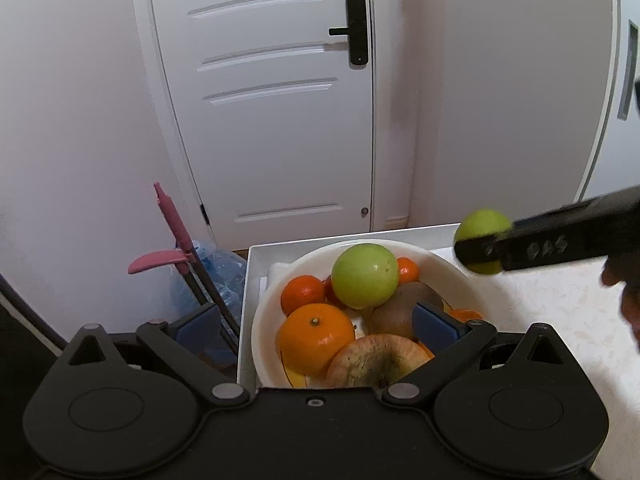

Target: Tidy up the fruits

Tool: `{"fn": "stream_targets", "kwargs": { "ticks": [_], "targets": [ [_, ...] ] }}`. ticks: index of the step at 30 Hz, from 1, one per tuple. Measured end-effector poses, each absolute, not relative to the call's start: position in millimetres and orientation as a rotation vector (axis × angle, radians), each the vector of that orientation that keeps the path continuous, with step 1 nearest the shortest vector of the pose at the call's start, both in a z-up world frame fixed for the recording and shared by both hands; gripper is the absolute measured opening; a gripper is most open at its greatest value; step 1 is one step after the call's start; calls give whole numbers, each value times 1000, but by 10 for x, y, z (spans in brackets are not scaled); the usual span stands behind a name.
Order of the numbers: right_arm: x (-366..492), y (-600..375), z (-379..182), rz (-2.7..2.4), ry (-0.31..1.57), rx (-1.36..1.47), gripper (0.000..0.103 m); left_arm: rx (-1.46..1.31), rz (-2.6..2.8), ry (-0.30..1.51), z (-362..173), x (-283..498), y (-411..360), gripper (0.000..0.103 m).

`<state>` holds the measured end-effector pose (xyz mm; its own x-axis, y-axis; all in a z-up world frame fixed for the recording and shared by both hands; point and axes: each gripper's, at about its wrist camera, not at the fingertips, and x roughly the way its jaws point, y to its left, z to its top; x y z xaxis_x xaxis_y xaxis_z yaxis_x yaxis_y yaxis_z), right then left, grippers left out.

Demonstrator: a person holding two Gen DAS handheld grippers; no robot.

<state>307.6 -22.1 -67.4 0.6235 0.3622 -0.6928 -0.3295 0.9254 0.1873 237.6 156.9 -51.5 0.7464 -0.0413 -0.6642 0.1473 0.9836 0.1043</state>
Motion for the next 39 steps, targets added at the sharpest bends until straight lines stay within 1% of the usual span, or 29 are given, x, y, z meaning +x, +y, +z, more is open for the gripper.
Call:
{"fn": "stream_targets", "kwargs": {
  "ticks": [6,9,11,13,19,25,33,34,36,39],
  "targets": [
    [3065,-174,-824,409,800,48,69,149,-92,714,-531,2283,1615,103],
    [3046,-161,-862,416,779,58,72,155,-92,711,-559,2235,1623,103],
    [3020,-169,-849,414,754,60,90,155,-89,710,-575,2206,1618,103],
    [2989,-198,-820,403,725,65,97,151,-82,709,-580,2180,1612,103],
    [2909,-295,-688,409,708,74,97,137,-50,711,-538,2090,1556,103],
    [2648,-477,-351,410,672,71,97,129,-38,686,-334,1932,1388,103],
    [1971,-945,240,333,642,76,97,108,-16,629,128,1520,1090,103],
    [1867,-1014,312,316,641,72,97,106,-15,620,205,1449,1036,103],
    [1665,-1143,424,270,639,61,103,94,-16,610,326,1320,958,103],
    [1350,-1347,539,222,637,57,103,77,-33,595,456,1142,840,103]
  ]
}}
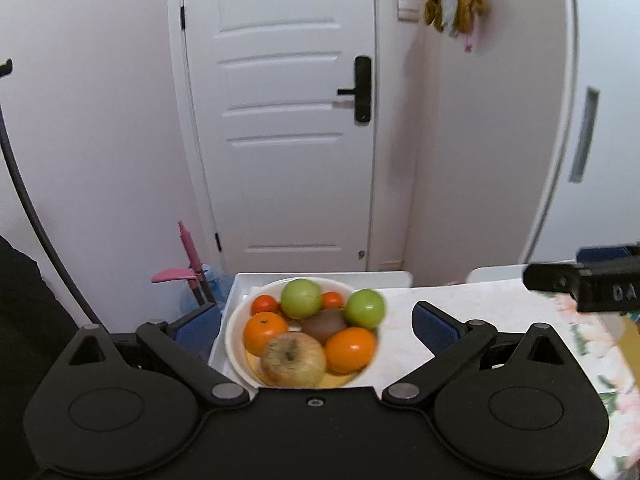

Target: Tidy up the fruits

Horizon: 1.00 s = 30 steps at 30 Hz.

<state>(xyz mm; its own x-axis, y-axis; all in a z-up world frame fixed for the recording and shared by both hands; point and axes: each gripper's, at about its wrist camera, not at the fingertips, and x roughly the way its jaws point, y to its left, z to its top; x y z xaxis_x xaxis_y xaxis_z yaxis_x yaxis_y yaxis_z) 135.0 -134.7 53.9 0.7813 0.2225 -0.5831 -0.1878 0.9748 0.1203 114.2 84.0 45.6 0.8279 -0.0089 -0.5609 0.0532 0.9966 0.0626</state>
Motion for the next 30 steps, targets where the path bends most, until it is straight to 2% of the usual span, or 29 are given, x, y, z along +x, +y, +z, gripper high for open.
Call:
{"fn": "stream_targets", "kwargs": {
  "ticks": [11,30],
  "targets": [
    [462,-1773,473,46,637,38,103,100,-78,575,502,439,404,103],
    [199,-1891,420,18,646,68,103,118,-86,566,449,190,219,103]
  ]
}}
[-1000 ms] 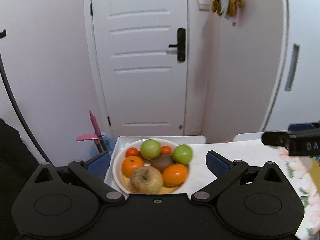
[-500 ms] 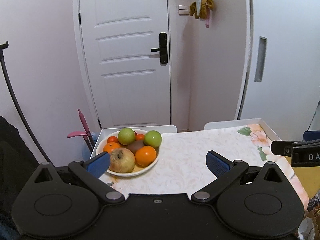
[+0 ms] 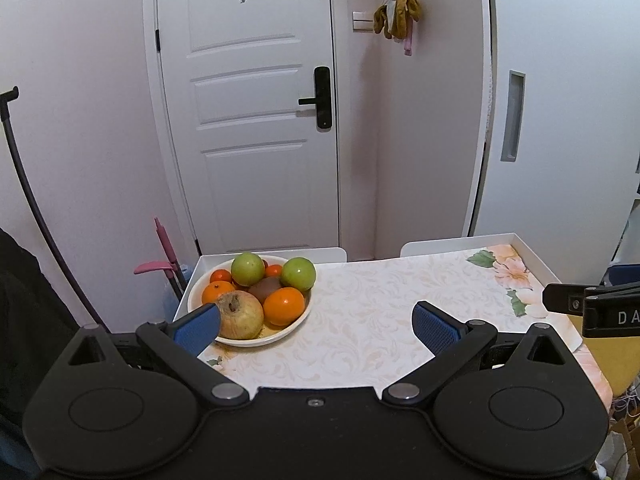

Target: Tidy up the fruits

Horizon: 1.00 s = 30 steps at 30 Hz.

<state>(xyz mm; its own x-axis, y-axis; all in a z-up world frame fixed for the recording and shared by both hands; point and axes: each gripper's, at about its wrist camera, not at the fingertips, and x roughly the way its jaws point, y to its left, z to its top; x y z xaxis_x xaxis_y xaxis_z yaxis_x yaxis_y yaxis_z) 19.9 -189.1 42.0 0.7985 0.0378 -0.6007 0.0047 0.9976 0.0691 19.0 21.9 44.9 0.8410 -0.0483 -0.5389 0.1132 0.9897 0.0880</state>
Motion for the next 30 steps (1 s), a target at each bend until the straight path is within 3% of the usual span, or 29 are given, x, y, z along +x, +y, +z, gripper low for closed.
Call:
{"fn": "stream_targets", "kwargs": {
  "ticks": [30],
  "targets": [
    [247,-1903,411,3,676,74,103,134,-75,561,431,190,211,103]
  ]
}}
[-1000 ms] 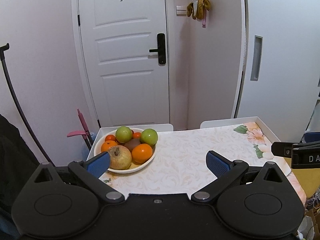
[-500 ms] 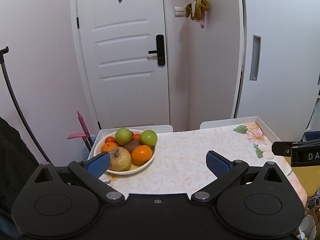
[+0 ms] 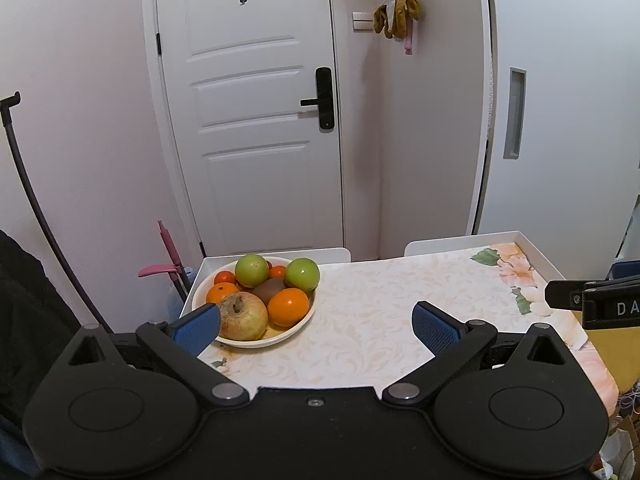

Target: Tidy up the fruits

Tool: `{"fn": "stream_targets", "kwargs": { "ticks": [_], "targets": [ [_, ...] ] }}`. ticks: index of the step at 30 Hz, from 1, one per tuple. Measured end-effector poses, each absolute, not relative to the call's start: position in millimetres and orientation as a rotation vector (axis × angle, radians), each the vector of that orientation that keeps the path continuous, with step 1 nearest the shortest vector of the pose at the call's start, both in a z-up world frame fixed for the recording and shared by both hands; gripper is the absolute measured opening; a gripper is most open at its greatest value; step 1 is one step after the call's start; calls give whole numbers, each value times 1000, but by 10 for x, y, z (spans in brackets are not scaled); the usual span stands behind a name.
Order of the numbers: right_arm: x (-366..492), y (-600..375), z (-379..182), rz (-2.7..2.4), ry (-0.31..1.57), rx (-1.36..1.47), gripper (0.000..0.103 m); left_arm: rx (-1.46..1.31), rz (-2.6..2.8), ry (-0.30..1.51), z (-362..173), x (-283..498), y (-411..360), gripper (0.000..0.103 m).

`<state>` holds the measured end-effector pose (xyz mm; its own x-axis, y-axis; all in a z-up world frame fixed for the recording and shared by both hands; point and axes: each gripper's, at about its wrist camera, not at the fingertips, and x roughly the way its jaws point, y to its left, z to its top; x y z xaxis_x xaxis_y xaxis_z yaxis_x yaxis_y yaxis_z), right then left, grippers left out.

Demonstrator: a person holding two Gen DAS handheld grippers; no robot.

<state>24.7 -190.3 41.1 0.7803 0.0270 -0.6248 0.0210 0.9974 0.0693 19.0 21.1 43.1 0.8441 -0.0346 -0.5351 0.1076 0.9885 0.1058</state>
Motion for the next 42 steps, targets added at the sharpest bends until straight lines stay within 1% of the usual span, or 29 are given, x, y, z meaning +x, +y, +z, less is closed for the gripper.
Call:
{"fn": "stream_targets", "kwargs": {
  "ticks": [42],
  "targets": [
    [331,-1830,373,5,701,76,103,90,-61,594,382,257,336,103]
  ]
}}
